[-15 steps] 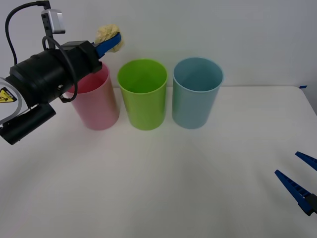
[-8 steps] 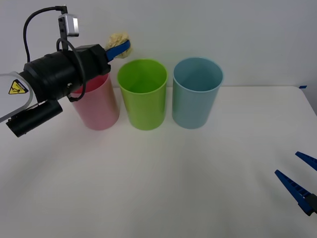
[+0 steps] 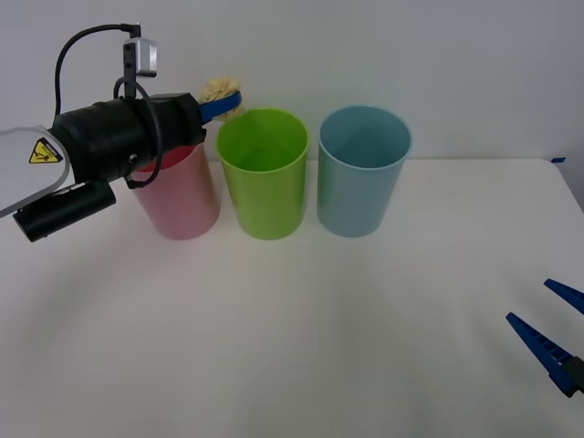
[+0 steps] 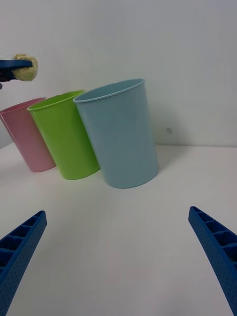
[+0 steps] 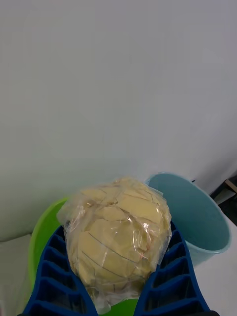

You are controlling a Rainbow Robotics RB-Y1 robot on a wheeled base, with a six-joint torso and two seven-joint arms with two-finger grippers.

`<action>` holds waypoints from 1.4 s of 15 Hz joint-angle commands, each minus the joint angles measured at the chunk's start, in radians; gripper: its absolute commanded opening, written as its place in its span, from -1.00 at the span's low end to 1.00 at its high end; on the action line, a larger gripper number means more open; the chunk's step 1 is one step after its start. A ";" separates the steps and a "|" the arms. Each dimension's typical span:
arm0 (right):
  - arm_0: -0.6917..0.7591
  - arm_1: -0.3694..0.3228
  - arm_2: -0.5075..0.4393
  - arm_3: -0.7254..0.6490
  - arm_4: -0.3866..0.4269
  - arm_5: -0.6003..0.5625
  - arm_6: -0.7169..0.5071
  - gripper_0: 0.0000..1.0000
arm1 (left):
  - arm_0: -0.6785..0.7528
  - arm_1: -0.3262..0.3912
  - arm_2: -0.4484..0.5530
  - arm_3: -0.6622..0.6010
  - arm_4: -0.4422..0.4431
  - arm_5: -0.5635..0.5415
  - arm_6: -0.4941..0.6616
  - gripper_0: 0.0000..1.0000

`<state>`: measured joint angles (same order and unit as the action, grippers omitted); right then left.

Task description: Put cans in the blue bin and PET bottles in the pink bin and trash in the green bin.

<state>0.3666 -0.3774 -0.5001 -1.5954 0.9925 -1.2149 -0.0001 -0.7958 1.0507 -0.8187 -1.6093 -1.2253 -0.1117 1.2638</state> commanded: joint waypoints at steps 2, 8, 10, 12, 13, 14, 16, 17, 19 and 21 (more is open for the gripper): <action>0.000 0.000 0.000 0.000 0.000 0.000 0.000 1.00 | -0.071 0.000 -0.096 0.037 0.032 0.000 0.029 -1.00; 0.000 0.000 0.000 0.000 0.000 0.000 0.000 1.00 | -0.091 0.000 -0.105 0.049 0.037 -0.049 0.039 -1.00; 0.000 0.000 0.000 0.000 0.000 0.000 0.000 1.00 | -0.092 -0.003 -0.105 0.051 0.037 -0.051 0.037 -1.00; 0.000 0.000 0.000 0.000 0.000 0.000 0.000 1.00 | -0.095 -0.003 -0.105 0.055 0.038 -0.071 0.039 -1.00; 0.000 0.000 0.000 0.000 0.000 0.000 0.000 1.00 | -0.095 -0.003 -0.105 0.055 0.038 -0.072 0.039 -1.00; 0.000 0.000 0.000 0.000 0.000 0.000 0.000 1.00 | -0.095 -0.005 -0.105 0.057 0.038 -0.072 0.039 -1.00; 0.000 0.000 0.000 0.000 0.000 0.000 0.000 1.00 | -0.103 -0.014 -0.105 0.075 0.038 -0.098 0.039 -1.00; 0.000 0.000 0.000 0.000 0.000 0.000 0.000 1.00 | -0.106 -0.018 -0.105 0.080 0.038 -0.103 0.039 -1.00; 0.000 0.000 0.000 0.000 0.000 0.000 0.000 1.00 | -0.112 -0.034 -0.105 0.095 0.037 -0.105 0.037 -1.00; 0.000 0.000 0.000 0.000 0.000 0.000 0.000 1.00 | -0.118 -0.046 -0.105 0.117 0.033 -0.109 0.037 -1.00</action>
<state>0.3666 -0.3774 -0.5001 -1.5953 0.9925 -1.2149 0.0001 -0.9128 1.0095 -0.9235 -1.4992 -1.1901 -0.2186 1.3010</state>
